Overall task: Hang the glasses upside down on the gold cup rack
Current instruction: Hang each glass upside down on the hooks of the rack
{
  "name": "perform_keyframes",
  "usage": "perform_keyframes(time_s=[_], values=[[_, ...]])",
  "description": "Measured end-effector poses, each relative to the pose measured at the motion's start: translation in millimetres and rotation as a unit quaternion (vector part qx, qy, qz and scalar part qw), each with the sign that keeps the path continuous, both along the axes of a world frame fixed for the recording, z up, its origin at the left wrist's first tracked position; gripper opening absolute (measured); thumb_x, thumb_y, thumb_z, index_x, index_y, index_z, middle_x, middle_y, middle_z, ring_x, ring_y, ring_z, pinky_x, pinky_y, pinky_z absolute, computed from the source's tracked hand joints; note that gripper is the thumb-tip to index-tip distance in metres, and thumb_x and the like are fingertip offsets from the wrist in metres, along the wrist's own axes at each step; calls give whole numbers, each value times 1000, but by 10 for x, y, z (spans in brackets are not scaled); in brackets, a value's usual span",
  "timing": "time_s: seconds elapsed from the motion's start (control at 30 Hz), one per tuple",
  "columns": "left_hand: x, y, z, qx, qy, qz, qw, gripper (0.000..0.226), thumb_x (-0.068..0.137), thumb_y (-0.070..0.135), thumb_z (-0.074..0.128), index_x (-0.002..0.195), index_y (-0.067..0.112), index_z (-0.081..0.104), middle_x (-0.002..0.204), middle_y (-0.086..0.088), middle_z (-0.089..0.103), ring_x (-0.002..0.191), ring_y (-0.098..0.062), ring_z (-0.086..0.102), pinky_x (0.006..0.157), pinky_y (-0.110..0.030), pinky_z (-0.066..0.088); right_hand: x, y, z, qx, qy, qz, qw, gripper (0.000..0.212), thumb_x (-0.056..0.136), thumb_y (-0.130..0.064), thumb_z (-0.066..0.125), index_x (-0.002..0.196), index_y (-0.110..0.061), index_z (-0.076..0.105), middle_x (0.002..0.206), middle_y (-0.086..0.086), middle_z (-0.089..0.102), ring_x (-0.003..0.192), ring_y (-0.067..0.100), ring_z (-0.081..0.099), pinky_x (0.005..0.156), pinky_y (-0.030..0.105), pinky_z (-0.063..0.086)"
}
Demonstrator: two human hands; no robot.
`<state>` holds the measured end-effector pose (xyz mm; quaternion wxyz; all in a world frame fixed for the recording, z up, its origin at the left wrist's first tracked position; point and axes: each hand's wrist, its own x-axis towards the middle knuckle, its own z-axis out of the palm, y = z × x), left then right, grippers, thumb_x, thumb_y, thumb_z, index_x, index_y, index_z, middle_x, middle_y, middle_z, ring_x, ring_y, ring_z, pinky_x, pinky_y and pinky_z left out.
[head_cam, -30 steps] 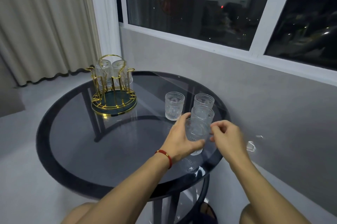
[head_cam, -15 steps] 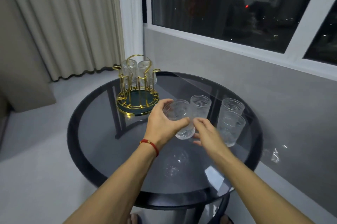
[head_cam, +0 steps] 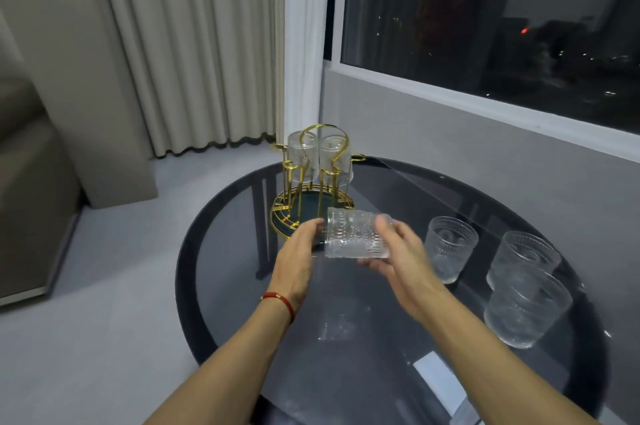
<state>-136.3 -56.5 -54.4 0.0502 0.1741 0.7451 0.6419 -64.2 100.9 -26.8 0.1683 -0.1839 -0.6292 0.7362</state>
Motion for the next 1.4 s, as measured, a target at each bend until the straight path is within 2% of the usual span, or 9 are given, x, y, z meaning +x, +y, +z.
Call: perform_keyframes(time_s=[0.07,0.13,0.23,0.37,0.53,0.73,0.87,1.0,1.4], values=[[-154,-103,-195,-129,97,40,986,51,97,58,29,127,34,63,129,8,65,127,-18,55,105,-44,46,-41,0,94,133,31,-47,989,53,94,-54,67,138,-26,57,132,3,68,117,23,70,87,46,63],[-275,-167,-383,-308,184,29,933,57,98,57,28,149,35,44,159,4,41,151,-24,26,119,-53,28,-80,-11,278,247,60,-74,964,66,82,-75,65,136,-38,56,131,-1,65,118,21,67,93,53,60],[-358,-156,-530,-391,211,11,896,63,101,59,27,159,41,11,170,10,6,156,-17,-3,124,-56,7,-232,-89,705,355,103,-57,927,66,84,-69,63,141,-35,56,132,0,63,119,19,63,98,49,57],[-362,-115,-540,-419,227,25,879,68,99,62,23,160,39,4,172,7,2,156,-20,-5,123,-58,6,-699,-297,1287,427,143,-42,892,59,93,-52,65,146,-30,54,140,1,57,125,17,56,104,40,52],[-387,-124,-566,-414,229,30,881,70,99,60,30,160,40,4,172,6,4,156,-25,2,124,-57,2,-1480,-556,1645,496,112,-25,861,63,93,-53,65,149,-28,53,145,6,55,131,20,53,104,35,42],[-404,-127,-566,-398,235,37,886,71,95,59,33,160,40,10,171,5,10,156,-28,9,122,-58,2,-2025,-695,1508,556,25,4,831,74,85,-65,61,149,-28,53,146,7,58,134,32,55,108,52,44],[-412,-122,-574,-399,233,30,886,73,94,62,31,159,41,7,171,5,9,156,-29,8,121,-58,0,-2147,-704,1399,607,-17,7,794,68,91,-61,62,151,-31,49,146,11,52,133,34,54,114,59,34],[-419,-105,-586,-389,242,39,888,73,91,62,30,159,40,15,169,3,19,154,-31,17,120,-60,7,-2235,-690,1339,625,-40,16,779,67,92,-62,60,150,-31,51,150,9,54,137,33,52,114,60,32],[-394,-126,-566,-383,244,43,890,67,94,56,31,158,40,18,167,7,20,151,-23,19,123,-58,9,-2363,-671,1097,744,-120,56,655,60,92,-62,59,146,-36,54,128,0,70,123,27,60,109,53,27]])
